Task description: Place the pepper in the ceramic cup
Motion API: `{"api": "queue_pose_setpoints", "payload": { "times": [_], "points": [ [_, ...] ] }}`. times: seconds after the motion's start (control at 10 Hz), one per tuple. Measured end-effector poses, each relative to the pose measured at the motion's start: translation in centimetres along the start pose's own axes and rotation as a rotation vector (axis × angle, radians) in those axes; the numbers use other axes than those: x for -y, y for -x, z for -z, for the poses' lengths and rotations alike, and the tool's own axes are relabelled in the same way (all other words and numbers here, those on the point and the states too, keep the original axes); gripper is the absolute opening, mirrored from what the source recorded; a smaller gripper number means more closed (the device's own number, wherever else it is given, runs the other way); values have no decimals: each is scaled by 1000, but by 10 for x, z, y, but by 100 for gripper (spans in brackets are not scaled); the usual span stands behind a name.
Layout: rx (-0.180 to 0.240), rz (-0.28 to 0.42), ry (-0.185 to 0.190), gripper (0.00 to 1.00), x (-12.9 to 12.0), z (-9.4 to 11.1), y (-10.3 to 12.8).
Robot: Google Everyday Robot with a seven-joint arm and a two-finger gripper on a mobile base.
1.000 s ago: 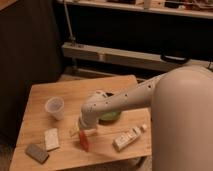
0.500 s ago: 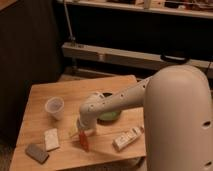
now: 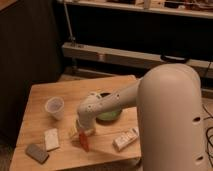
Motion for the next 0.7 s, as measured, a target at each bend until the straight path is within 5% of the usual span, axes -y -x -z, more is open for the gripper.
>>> {"api": "queue_pose_setpoints", "payload": {
  "times": [0.7],
  "points": [
    [-4, 1, -37, 80, 0, -5, -1]
  ]
}}
